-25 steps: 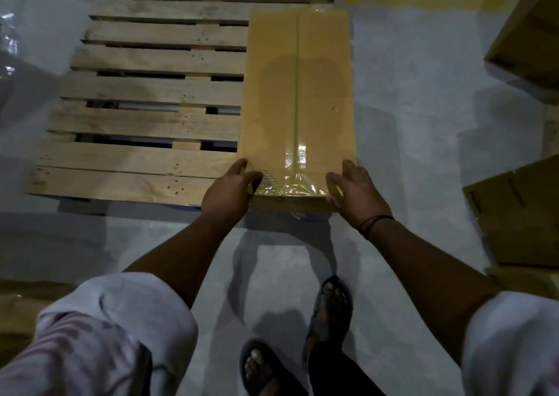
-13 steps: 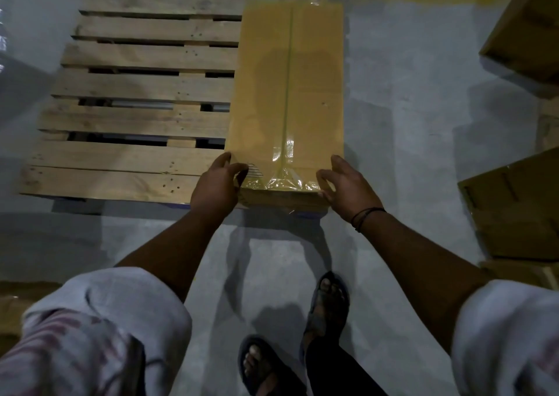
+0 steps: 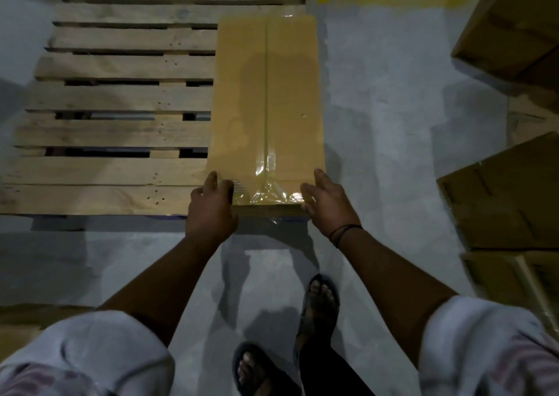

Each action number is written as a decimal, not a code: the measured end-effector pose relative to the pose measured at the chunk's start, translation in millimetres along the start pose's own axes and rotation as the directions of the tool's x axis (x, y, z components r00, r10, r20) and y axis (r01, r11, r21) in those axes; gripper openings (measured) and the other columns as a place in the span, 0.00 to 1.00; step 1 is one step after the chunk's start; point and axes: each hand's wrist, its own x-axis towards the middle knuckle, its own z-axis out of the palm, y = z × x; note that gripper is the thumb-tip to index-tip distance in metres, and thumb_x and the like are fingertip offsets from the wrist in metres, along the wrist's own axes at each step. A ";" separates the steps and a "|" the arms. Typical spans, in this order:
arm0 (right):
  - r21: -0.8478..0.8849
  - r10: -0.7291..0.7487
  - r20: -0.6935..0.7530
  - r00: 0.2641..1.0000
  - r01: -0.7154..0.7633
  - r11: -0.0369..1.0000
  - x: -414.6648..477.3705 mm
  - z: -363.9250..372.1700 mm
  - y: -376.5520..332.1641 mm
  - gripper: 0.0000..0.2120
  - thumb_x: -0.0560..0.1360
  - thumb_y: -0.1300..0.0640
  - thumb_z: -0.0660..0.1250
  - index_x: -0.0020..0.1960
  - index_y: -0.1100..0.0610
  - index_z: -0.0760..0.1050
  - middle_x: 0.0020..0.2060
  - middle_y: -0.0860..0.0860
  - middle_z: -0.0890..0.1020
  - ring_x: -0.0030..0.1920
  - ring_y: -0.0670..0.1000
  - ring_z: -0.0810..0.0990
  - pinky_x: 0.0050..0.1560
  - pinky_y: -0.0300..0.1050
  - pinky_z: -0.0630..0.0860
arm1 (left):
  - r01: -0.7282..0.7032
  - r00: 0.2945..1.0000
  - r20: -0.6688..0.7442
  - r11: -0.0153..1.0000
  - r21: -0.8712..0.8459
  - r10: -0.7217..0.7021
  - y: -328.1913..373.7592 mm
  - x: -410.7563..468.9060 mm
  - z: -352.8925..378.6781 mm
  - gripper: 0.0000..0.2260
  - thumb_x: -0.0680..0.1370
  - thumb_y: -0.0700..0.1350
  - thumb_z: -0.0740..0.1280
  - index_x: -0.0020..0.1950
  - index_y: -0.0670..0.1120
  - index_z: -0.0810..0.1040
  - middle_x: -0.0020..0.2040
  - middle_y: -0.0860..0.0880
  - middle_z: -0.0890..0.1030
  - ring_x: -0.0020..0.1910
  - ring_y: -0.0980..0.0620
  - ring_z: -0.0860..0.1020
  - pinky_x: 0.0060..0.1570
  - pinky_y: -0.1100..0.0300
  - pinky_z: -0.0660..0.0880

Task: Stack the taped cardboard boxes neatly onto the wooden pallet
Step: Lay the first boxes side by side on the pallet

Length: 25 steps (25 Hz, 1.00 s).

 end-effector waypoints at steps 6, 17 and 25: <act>0.112 0.179 0.087 0.980 -0.188 0.976 -14.3 -16.8 -13.3 0.17 0.80 0.59 0.62 0.68 0.53 0.74 0.78 0.57 0.55 0.70 0.65 0.67 0.65 0.52 0.71 | -0.183 0.980 0.115 0.966 0.181 0.164 52.3 3.7 13.3 0.46 0.70 0.64 0.75 0.81 0.51 0.58 0.83 0.40 0.54 0.79 0.31 0.53 0.77 0.38 0.57; 0.084 0.132 0.136 0.982 -0.144 0.986 8.9 -90.1 -8.3 0.17 0.78 0.64 0.62 0.66 0.57 0.73 0.78 0.59 0.54 0.73 0.64 0.60 0.66 0.54 0.72 | -0.230 0.957 0.228 0.949 0.216 0.180 141.3 60.1 -55.2 0.46 0.75 0.66 0.69 0.84 0.52 0.48 0.84 0.43 0.46 0.81 0.36 0.50 0.78 0.44 0.57; 0.144 0.179 0.142 0.973 -0.199 0.969 80.2 -110.4 -24.5 0.24 0.79 0.61 0.62 0.75 0.52 0.66 0.79 0.55 0.54 0.77 0.60 0.55 0.72 0.54 0.67 | -0.185 0.960 0.243 0.968 0.172 0.140 128.5 136.0 -87.5 0.43 0.77 0.66 0.68 0.84 0.53 0.50 0.84 0.45 0.47 0.81 0.37 0.51 0.77 0.43 0.60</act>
